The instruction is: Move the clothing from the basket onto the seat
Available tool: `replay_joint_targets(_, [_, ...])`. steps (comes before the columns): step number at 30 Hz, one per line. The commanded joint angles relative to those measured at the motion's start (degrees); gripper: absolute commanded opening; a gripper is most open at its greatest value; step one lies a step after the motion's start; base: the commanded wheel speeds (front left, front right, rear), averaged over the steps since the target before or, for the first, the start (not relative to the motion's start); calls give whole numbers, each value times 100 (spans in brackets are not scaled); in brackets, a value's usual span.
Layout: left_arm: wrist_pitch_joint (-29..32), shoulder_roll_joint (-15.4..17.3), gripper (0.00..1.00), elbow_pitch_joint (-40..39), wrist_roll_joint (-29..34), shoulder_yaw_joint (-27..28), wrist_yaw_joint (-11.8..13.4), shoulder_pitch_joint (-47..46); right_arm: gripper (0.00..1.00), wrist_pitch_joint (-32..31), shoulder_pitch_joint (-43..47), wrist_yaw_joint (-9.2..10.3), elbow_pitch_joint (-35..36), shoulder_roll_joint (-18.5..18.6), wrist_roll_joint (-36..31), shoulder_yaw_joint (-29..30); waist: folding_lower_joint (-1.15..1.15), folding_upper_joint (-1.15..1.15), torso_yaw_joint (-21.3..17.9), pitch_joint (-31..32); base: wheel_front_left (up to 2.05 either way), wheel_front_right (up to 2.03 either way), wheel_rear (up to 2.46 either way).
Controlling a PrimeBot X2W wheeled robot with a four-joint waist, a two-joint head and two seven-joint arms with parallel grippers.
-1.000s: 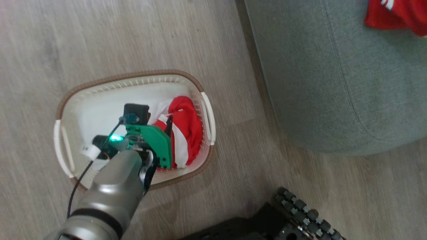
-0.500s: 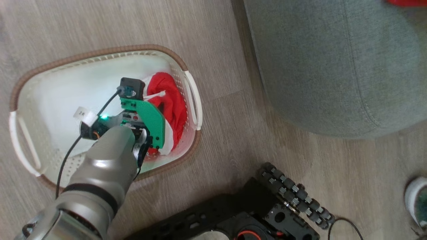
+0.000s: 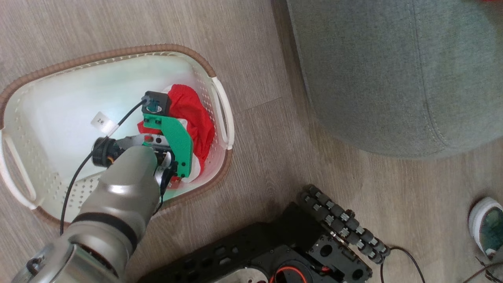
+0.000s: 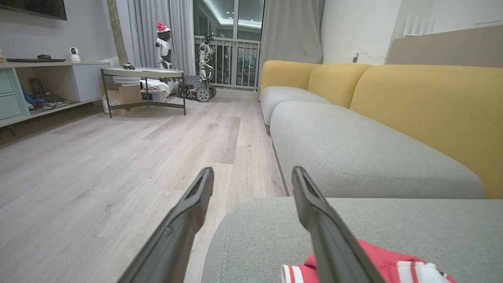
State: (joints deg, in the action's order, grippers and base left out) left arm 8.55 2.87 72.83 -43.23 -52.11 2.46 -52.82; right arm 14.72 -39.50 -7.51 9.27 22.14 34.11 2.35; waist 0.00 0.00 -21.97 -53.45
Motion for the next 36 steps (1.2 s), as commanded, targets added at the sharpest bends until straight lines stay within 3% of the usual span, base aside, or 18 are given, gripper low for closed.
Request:
replay_joint_targets(1, [-91, 1, 27, -36, -55, -6, -36, 67, 100, 28, 88, 2, 145, 94, 41, 2, 0, 0, 14, 26, 0, 0, 0])
replay_joint_targets(2, [-150, 1, 2, -53, -64, -24, -53, 68, 100, 28, 90, 2, 131, 95, 39, -6, 0, 0, 19, 47, 0, 0, 0])
replay_joint_targets(3, [-191, 1, 0, -61, -74, -45, -79, 75, 100, 28, 92, 2, 119, 97, 36, -14, 0, 0, 23, 68, 0, 0, 0])
replay_joint_targets(10, [-455, 1, 0, -164, -203, -184, -237, 253, 100, 28, 157, 2, 33, 122, -42, -181, 0, 0, 124, 510, 0, 0, 0])
replay_joint_targets(36, [-2111, 0, 0, -1237, -1035, -1081, -478, 1511, 100, 28, 1651, 2, -878, 262, -343, -600, 0, 0, 1141, 3535, 0, 0, 0])
